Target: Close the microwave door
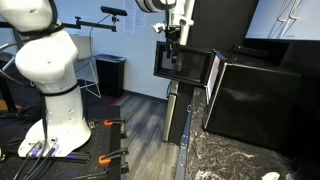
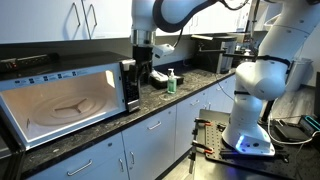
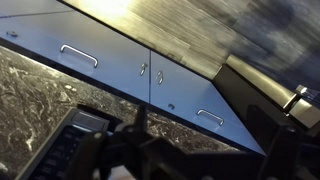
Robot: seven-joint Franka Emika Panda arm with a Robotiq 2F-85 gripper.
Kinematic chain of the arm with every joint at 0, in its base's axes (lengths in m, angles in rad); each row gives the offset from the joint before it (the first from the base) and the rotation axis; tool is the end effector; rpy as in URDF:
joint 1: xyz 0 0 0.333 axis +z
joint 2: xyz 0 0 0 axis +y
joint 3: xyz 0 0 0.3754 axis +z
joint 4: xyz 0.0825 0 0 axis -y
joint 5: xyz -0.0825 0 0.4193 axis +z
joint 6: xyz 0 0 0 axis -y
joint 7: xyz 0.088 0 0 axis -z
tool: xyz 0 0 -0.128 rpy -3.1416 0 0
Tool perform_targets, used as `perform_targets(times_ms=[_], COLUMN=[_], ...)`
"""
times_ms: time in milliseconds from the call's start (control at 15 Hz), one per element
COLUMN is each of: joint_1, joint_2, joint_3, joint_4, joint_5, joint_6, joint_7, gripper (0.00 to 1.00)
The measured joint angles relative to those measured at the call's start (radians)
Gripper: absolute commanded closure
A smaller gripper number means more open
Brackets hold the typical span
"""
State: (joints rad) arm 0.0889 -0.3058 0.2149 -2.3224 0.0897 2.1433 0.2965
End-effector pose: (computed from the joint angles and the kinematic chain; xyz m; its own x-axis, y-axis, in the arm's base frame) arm 0.4589 0.1552 0.4900 0.9928 -0.0451 0.1106 -0.0397 -0.9979 -0.0510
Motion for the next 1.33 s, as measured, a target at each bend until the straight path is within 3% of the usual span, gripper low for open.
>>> perform_targets(times_ms=[533,867,1333], joint_1=[0.054,0.095,0.101], joint_2=[0.282,0.411,0.425], joint_3=[0.002,0.004,-0.001], joint_4=[0.353,0.53,0.542], joint_5=[-0.052,-0.054,-0.054], joint_6=[-0.05,-0.092,-0.094], joint_7=[-0.153,-0.174,-0.174], gripper=[0.0,0.0,0.0])
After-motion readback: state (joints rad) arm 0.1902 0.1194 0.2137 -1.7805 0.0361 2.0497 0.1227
